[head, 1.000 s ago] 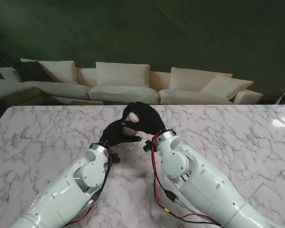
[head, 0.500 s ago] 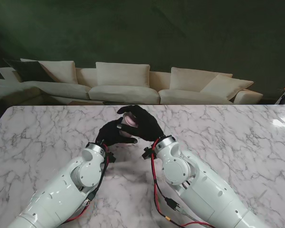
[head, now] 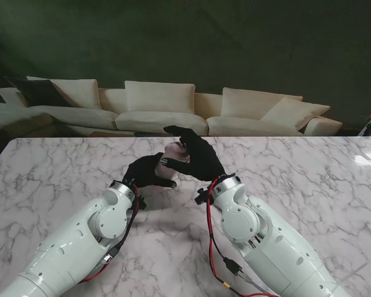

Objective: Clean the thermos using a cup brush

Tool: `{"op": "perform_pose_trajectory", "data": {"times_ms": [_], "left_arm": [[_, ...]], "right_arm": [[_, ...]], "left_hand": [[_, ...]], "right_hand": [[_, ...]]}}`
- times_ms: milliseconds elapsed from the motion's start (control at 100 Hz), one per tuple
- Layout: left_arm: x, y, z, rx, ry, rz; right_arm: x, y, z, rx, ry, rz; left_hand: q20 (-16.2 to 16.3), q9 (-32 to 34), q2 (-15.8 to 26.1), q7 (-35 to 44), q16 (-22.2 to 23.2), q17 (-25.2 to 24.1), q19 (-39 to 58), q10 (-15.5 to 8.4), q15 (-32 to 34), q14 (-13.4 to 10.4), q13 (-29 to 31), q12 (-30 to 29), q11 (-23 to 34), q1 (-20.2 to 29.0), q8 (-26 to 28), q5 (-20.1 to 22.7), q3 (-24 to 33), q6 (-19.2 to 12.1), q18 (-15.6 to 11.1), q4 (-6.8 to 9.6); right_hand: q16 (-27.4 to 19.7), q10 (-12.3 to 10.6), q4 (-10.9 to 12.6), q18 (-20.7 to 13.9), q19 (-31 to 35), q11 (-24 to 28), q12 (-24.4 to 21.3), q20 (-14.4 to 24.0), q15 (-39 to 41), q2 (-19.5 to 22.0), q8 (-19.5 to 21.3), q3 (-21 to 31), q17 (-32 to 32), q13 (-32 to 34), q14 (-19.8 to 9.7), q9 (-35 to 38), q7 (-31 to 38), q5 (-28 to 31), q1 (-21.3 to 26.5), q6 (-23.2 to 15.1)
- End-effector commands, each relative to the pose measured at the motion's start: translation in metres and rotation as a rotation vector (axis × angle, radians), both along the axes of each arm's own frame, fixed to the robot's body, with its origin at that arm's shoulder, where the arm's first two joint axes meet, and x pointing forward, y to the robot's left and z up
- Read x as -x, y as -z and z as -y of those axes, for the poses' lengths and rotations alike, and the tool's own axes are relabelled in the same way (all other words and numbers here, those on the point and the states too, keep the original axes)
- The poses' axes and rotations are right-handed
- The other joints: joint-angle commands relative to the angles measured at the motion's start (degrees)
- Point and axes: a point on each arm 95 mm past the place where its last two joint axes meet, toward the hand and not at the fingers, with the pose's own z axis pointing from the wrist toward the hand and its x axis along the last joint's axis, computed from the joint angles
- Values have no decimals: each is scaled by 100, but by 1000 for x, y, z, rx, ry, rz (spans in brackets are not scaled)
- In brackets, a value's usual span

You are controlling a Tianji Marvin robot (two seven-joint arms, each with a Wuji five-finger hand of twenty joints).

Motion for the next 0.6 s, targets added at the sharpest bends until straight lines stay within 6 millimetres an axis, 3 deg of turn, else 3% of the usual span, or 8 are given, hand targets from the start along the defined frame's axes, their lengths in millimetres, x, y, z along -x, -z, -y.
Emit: {"op": "perform_pose_trajectory", "data": {"times_ms": [0, 180, 220, 590], "left_arm": [[-3, -2, -4, -13, 8, -4], [-4, -4, -7, -24, 16, 0], [-5, -4, -8, -26, 20, 1], [-2, -9, -10, -56, 101, 29]], "right_arm": [[2, -3, 3, -3, 9, 5], [3, -6, 13, 6, 27, 8], [3, -5, 15, 18, 33, 8], [-3, 3, 39, 88, 90, -36]], "left_hand": [[611, 493, 1627, 355, 439, 533, 1136, -276, 1087, -7, 571, 171, 457, 2115, 25, 495, 1851, -780, -357, 1], [596, 579, 1576, 417, 440, 652, 1177, -279, 1107, 79, 654, 163, 453, 2088, -7, 626, 1870, -840, -369, 24], [587, 598, 1563, 436, 433, 685, 1185, -282, 1122, -96, 727, 161, 451, 2080, -16, 657, 1879, -856, -374, 31], [497, 646, 1551, 525, 351, 742, 1126, -363, 1004, -124, 791, 145, 410, 2042, -72, 716, 1917, -948, -394, 26]], "right_hand": [[31, 29, 69, -310, 19, -93, -29, 35, 130, -65, -152, -121, 19, -31, -343, -163, -145, -255, -348, 118], [73, 74, 69, -417, 120, -46, -17, 38, 252, -80, -173, -116, 170, 20, -311, -157, -72, -227, -305, 174], [82, 105, 69, -446, 156, -33, -13, 37, 287, -70, -173, -116, 217, 45, -297, -148, -35, -223, -303, 194], [200, 221, 44, -582, 450, 83, 25, 11, 625, -176, -283, -62, 436, 214, -248, -59, 141, -236, -365, 363]]}}
